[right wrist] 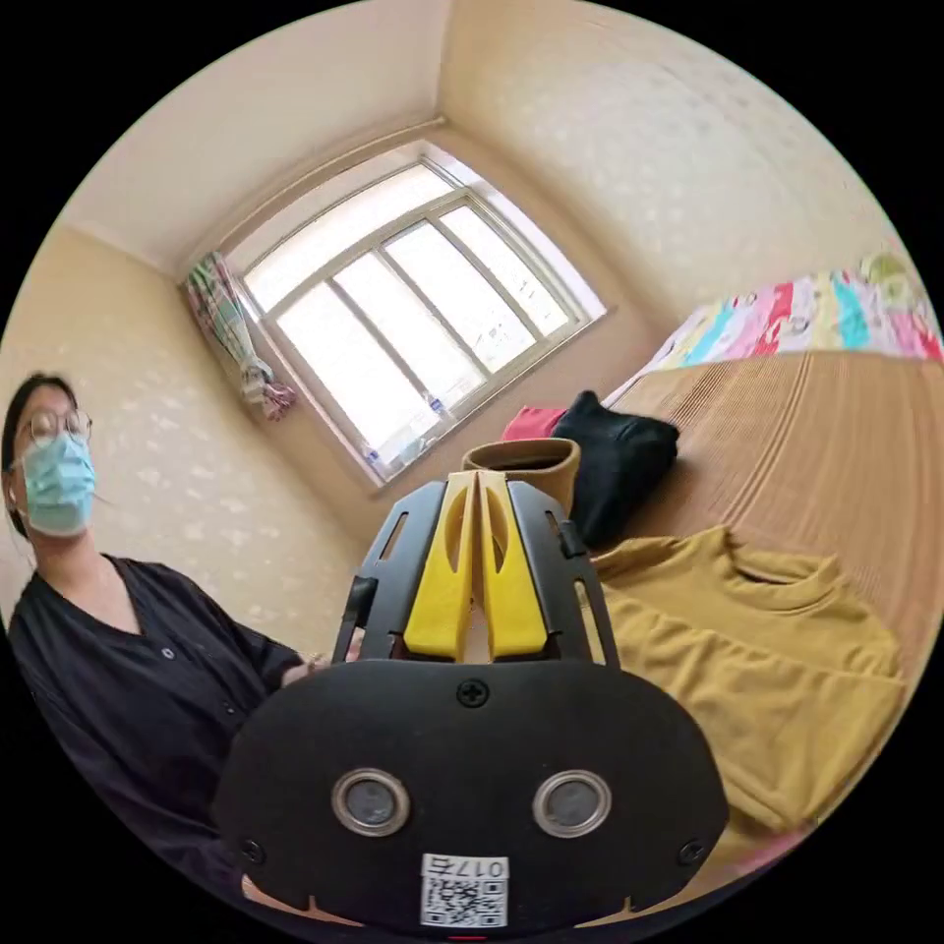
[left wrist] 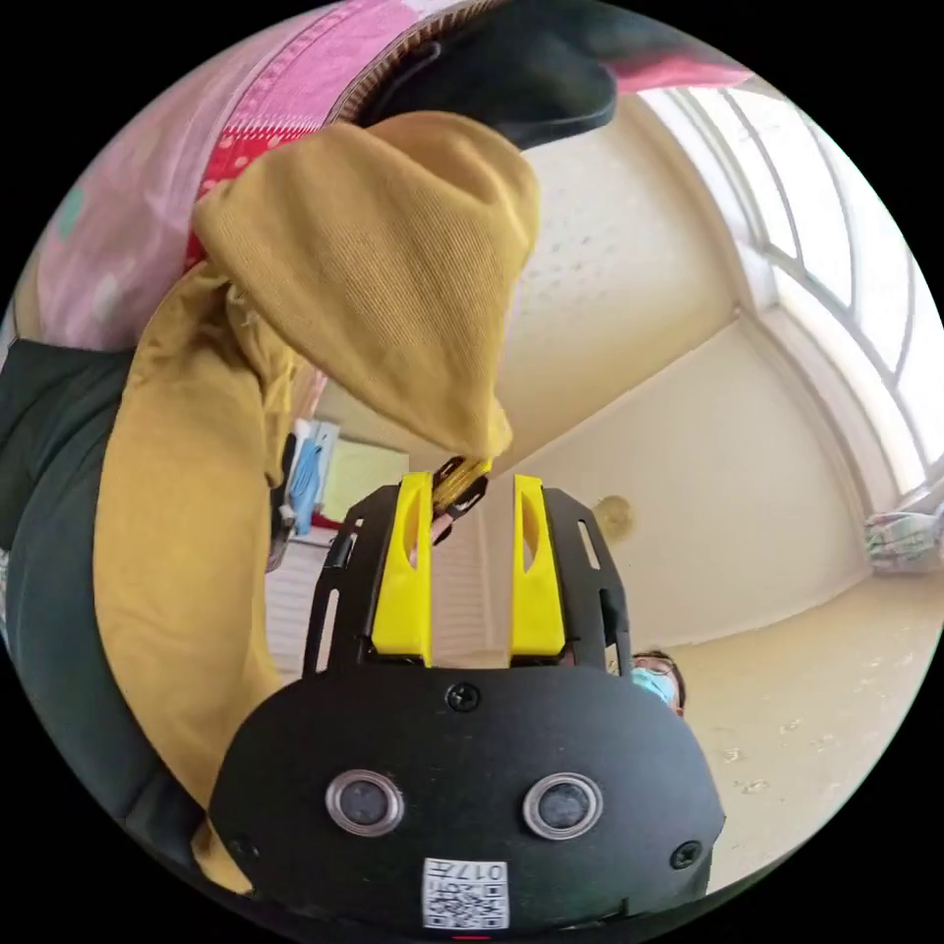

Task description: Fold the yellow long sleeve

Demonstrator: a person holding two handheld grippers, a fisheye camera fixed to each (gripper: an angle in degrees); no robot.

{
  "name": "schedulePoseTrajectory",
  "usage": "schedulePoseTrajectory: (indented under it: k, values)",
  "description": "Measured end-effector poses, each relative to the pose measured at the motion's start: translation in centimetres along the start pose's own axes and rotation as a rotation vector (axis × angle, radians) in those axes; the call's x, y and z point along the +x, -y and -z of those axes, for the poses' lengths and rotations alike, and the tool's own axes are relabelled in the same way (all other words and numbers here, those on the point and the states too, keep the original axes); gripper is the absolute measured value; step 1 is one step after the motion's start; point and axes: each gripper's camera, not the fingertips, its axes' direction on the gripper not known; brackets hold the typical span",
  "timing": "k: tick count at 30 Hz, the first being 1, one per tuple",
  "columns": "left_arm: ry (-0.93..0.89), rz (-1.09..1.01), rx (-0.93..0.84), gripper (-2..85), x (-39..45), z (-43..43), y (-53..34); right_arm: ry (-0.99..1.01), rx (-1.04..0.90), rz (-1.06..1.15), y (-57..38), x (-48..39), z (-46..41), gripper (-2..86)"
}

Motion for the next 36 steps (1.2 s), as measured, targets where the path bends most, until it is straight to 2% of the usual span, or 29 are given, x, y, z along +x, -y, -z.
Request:
schedulePoseTrajectory:
  k: [1,3,7,8,11,14,16,19,21,23,25,29,32,36]
  values:
    - [0.041,0.021,-0.041,12.5,-1.4,-0.9,-0.9,-0.128,0.041,0.058,-0.9,-0.5,3.1,0.6]
    - [0.073,0.015,-0.060,12.5,-3.1,-1.6,-2.1,-0.328,0.114,0.001,-3.6,1.0,7.7,0.5]
    - [0.157,0.028,-0.045,12.4,-6.6,-2.2,-3.7,-0.734,0.173,-0.498,-13.4,10.3,14.7,0.4]
    - [0.164,0.031,-0.042,12.4,-7.1,-2.3,-3.7,-0.797,0.138,-0.637,-16.4,12.9,15.3,0.3]
    - [0.210,0.029,-0.035,12.3,-8.6,-3.2,-3.5,-0.732,0.063,-0.831,-21.8,16.7,15.2,0.4]
    - [0.352,-0.048,-0.030,12.3,-8.1,-4.5,-2.5,-0.716,0.086,-0.800,-23.3,15.8,14.3,0.7]
    - [0.532,-0.147,-0.021,12.3,-6.9,-6.1,-1.3,-0.702,0.131,-0.788,-23.4,14.5,14.0,1.0]
    - [0.745,-0.269,-0.006,12.4,-5.7,-8.4,1.1,-0.696,0.168,-0.643,-21.0,11.0,11.6,2.4]
    - [0.831,-0.306,0.007,12.5,-6.1,-9.5,3.0,-0.659,0.076,-0.541,-18.2,9.7,7.4,3.5]
    - [0.872,-0.338,0.017,12.5,-7.0,-10.3,4.7,-0.508,-0.156,-0.415,-14.4,9.3,-1.5,5.7]
    - [0.908,-0.323,0.042,12.4,-8.8,-10.7,6.5,-0.438,-0.322,-0.305,-12.2,8.5,-9.1,6.5]
    - [0.900,-0.296,0.045,11.5,-11.5,-11.6,7.4,-0.442,-0.597,-0.054,-9.2,5.9,-24.8,7.0]
    - [0.903,-0.284,0.043,10.3,-12.7,-12.2,7.8,-0.460,-0.720,-0.012,-9.2,6.2,-32.5,5.7]
    - [0.849,-0.236,0.036,7.7,-13.5,-11.8,8.3,-0.457,-0.870,-0.039,-11.0,7.4,-37.8,3.4]
